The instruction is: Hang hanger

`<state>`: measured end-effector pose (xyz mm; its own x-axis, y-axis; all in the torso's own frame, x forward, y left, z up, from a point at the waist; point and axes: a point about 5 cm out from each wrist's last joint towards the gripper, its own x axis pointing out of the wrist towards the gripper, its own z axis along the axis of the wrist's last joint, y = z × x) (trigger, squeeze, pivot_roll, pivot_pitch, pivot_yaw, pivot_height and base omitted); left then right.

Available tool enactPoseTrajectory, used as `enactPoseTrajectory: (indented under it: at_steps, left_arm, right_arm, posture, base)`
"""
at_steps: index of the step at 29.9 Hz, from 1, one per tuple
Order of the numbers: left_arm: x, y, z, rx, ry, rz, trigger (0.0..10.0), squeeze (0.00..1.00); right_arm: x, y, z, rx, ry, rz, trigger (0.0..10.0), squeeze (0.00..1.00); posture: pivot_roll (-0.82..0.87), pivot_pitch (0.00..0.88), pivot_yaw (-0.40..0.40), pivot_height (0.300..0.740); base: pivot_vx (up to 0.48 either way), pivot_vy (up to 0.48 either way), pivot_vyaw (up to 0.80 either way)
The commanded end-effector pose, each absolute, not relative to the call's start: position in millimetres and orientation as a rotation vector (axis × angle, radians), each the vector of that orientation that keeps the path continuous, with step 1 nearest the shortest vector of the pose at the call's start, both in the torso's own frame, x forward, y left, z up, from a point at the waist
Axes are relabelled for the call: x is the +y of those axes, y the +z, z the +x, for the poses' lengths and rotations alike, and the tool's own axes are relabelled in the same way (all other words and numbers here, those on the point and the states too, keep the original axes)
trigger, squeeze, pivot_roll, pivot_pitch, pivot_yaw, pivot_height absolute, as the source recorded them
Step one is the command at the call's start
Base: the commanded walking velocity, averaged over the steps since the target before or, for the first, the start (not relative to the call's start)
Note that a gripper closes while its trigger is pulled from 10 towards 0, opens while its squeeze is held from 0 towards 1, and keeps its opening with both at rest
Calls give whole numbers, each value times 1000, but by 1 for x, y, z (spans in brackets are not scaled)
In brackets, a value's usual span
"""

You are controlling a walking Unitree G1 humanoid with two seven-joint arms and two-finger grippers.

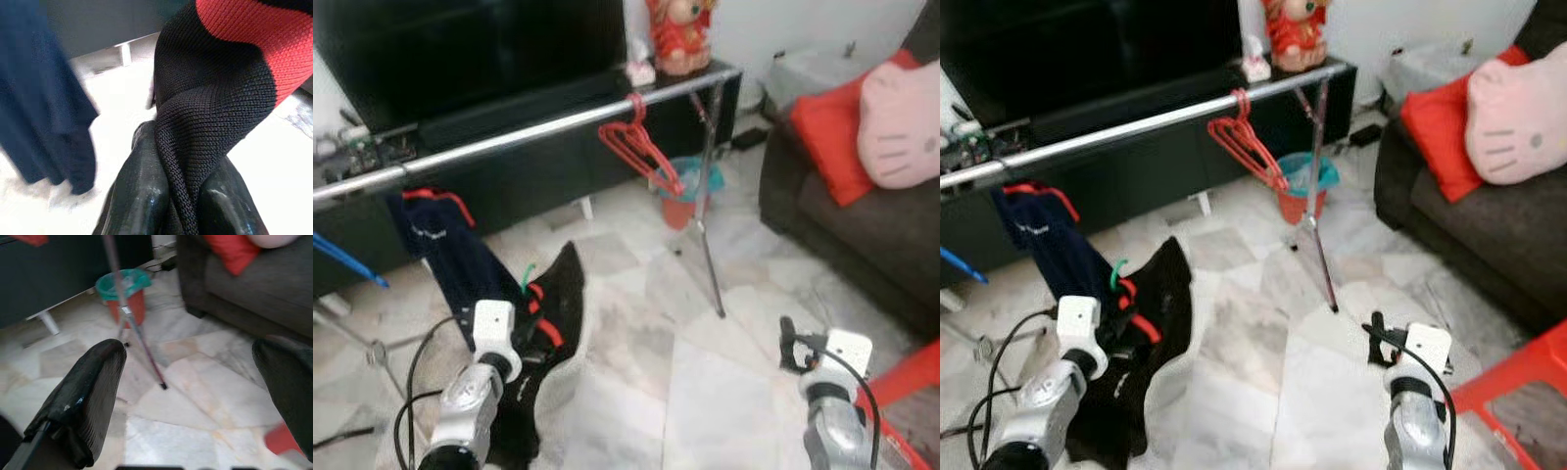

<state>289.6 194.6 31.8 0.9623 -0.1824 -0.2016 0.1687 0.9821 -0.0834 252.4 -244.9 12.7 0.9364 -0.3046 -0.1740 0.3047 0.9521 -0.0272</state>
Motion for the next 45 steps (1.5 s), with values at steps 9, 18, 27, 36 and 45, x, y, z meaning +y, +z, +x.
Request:
enactPoseTrajectory:
  at_steps: [9,18,27,36,45]
  left_arm:
    - [206,41,293,164,-116,-73,10000,0]
    - [202,44,295,145,-116,-89,10000,0]
    - [200,45,296,136,-122,-100,10000,0]
    - [198,46,296,134,-134,-106,10000,0]
    - [194,45,295,137,-152,-112,10000,0]
  right_arm:
    - [-242,8,250,201,-304,0,10000,0]
    - [-245,5,248,218,-306,-8,10000,0]
    - [-249,3,246,237,-314,-1,10000,0]
    - [-248,2,246,243,-305,-2,10000,0]
    - [-249,1,245,246,-318,4,10000,0]
  posture:
    - [-47,0,105,740]
    - [-53,0,95,740]
    - [-55,0,86,740]
    - [-53,0,82,740]
    - [-54,0,84,740]
  base:
    - [86,0,0]
    - [281,0,0]
    - [284,0,0]
    - [287,0,-563]
    - [290,0,-156]
